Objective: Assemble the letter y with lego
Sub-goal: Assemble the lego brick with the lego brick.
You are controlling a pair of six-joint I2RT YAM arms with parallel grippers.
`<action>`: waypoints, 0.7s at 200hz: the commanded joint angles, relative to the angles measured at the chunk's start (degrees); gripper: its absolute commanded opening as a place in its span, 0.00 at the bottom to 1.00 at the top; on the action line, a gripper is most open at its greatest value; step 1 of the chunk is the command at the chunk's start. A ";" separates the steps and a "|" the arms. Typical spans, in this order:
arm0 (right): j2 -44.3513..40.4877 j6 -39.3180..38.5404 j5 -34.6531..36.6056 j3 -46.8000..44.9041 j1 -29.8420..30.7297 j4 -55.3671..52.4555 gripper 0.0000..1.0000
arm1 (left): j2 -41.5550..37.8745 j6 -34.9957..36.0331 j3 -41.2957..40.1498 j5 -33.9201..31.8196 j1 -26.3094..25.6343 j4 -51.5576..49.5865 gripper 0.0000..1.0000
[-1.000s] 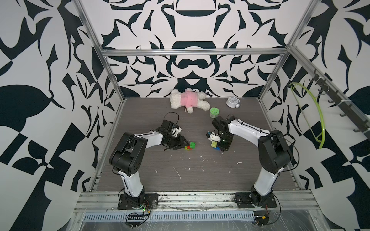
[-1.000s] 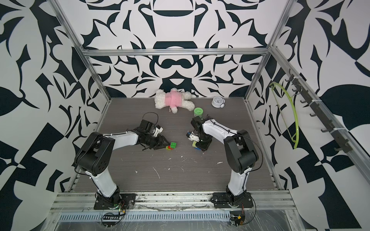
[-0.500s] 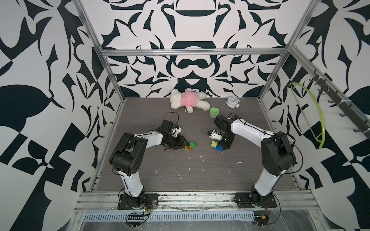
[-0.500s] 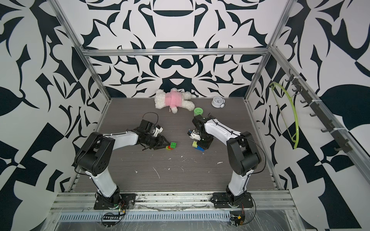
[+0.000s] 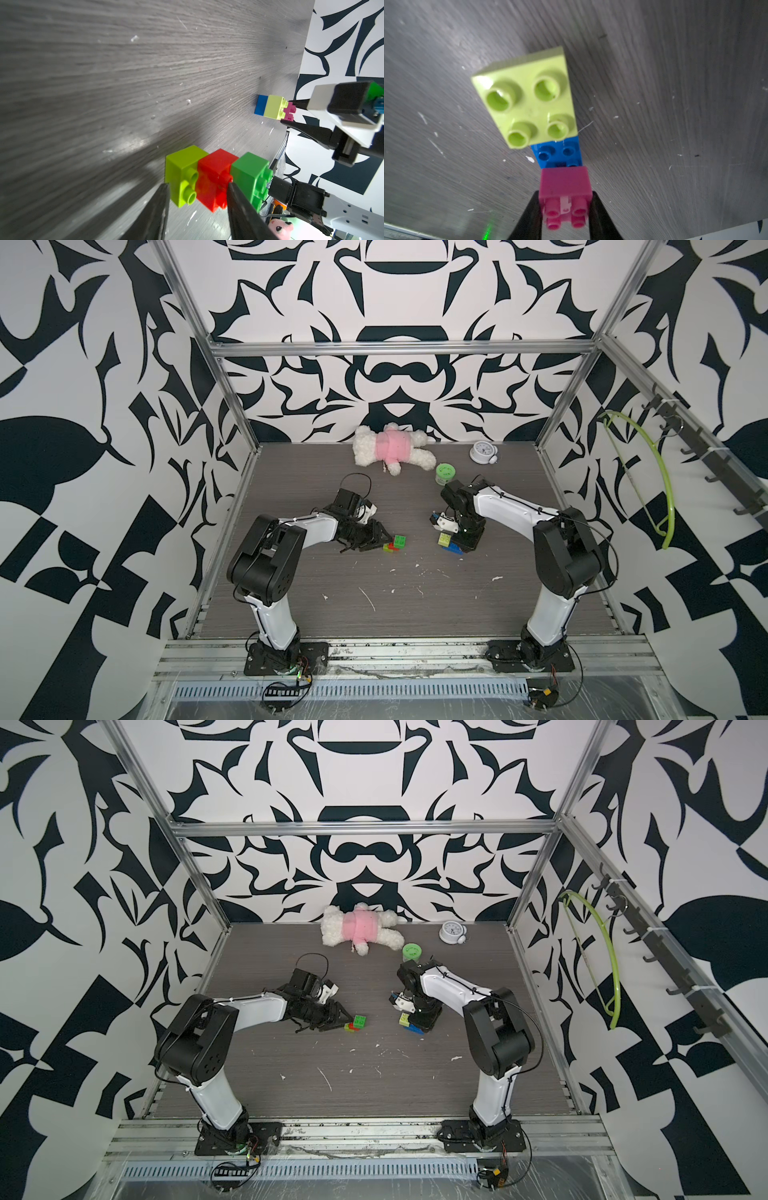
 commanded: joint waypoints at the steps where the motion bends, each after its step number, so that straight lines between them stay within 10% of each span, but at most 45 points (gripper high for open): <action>1: 0.91 -0.69 0.53 1.21 -0.08 -1.37 0.09 | 0.53 0.87 -2.04 -4.68 0.69 -4.11 0.49; 140: 2.65 -1.90 0.12 2.32 1.93 -1.90 0.07 | 0.86 0.88 -2.06 -4.65 1.15 -4.11 0.49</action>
